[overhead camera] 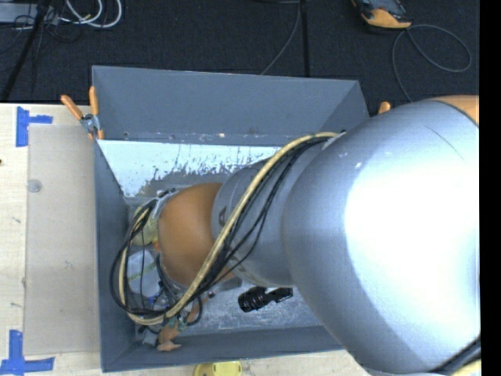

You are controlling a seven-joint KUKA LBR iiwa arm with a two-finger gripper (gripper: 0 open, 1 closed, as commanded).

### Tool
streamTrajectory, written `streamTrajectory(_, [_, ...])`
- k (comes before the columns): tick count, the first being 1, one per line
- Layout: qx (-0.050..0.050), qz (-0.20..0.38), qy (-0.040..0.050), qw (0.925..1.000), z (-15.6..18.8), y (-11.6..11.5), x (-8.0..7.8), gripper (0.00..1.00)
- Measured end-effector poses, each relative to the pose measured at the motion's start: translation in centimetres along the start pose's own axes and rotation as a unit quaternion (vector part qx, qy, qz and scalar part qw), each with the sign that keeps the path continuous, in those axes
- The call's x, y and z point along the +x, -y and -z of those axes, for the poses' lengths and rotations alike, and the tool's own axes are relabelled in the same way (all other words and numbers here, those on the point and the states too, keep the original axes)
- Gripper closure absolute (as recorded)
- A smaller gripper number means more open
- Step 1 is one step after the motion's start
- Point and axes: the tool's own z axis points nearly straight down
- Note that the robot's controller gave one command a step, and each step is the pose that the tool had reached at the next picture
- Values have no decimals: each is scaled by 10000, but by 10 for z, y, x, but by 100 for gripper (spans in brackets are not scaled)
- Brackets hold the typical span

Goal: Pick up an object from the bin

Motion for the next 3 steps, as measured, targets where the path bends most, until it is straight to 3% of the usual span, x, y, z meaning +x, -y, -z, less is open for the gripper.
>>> streamTrajectory(1, [16,-1783,-32,9840,2,0,-3,100])
streamTrajectory(3, [15,-1790,-35,9838,3,0,-3,100])
